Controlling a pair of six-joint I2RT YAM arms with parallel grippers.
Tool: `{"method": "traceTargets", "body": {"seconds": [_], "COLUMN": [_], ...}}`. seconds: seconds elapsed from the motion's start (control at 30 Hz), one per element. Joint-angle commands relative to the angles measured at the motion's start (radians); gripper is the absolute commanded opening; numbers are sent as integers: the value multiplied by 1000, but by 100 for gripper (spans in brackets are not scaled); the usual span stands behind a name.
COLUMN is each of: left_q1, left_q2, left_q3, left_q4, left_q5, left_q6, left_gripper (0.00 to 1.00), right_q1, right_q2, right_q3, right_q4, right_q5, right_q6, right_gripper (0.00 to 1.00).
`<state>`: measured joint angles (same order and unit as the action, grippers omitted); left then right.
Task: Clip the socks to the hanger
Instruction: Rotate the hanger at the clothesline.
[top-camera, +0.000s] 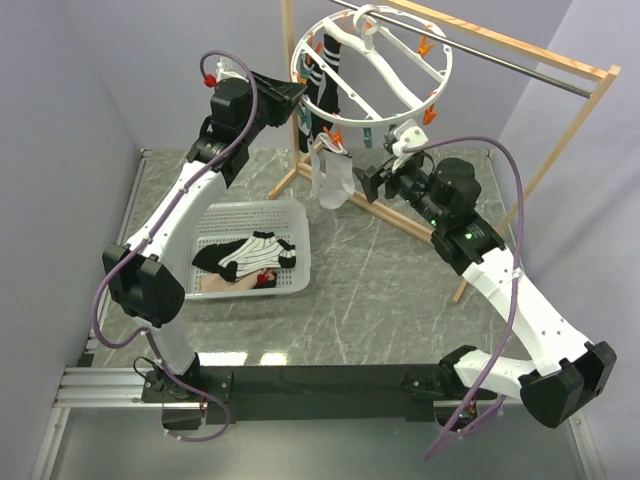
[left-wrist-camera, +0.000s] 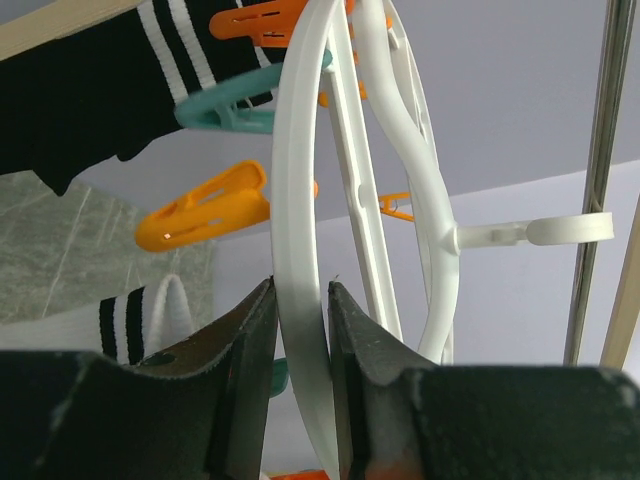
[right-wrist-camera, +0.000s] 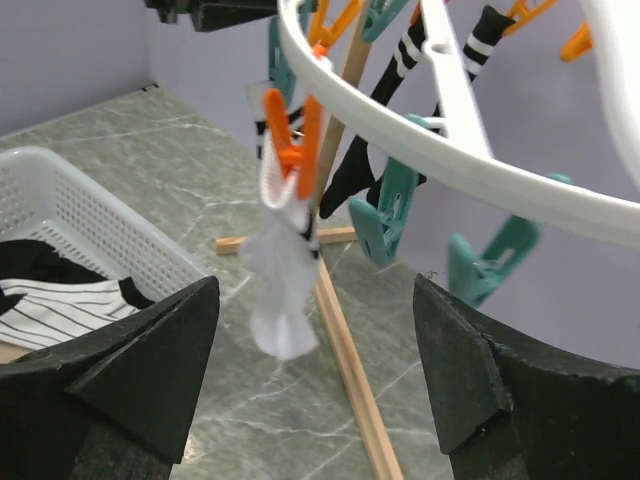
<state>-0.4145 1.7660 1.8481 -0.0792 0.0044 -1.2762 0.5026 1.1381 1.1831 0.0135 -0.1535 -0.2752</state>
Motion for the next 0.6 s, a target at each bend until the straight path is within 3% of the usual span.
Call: {"method": "traceTargets", "body": {"seconds": [0.0, 0.17, 0.33, 0.57], "left_q1": [13, 25, 29, 39], "left_q2": [-8, 12, 15, 21], "left_q3": [46, 75, 69, 80], "left_q4": [58, 42, 48, 45], "left_q5": [39, 94, 112, 126], "left_q6": [15, 20, 8, 15], "left_gripper": [32, 32, 33, 33], "right_q1": [-64, -154, -156, -157], "right_q2": [-18, 14, 38, 100], "right_q3": [42, 64, 53, 96], "right_q4": [22, 5, 72, 112], "right_q5": [-131, -280, -372, -386], "right_q6": [2, -18, -47, -53], "right_gripper": [85, 85, 85, 82]}}
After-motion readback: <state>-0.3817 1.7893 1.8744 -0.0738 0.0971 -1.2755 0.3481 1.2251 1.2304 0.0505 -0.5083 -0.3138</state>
